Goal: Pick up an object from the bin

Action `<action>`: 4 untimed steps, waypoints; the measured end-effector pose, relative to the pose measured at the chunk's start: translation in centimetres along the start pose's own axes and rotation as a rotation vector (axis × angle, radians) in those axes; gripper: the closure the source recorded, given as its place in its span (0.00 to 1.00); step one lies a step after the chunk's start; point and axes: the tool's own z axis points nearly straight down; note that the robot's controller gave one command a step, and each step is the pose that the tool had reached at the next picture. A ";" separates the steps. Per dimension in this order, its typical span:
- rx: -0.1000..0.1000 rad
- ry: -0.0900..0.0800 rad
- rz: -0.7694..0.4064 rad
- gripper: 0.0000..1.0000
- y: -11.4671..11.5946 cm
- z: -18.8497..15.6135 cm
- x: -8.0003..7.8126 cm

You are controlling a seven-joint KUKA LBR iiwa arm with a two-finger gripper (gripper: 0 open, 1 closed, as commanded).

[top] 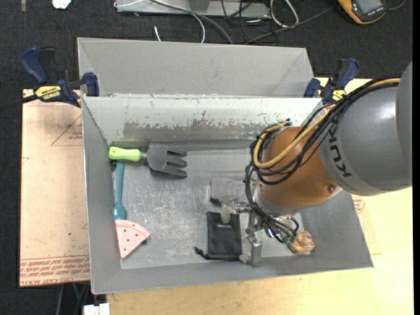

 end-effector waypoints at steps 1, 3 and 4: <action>-0.002 -0.002 0.125 0.00 2.1 1.0 -2.9; 0.001 0.003 0.537 0.00 1.3 -0.6 -1.9; 0.001 0.003 0.536 0.00 1.3 -0.6 -1.9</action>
Offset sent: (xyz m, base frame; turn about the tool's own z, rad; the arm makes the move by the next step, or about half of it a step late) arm 0.0144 0.0168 0.0070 0.5365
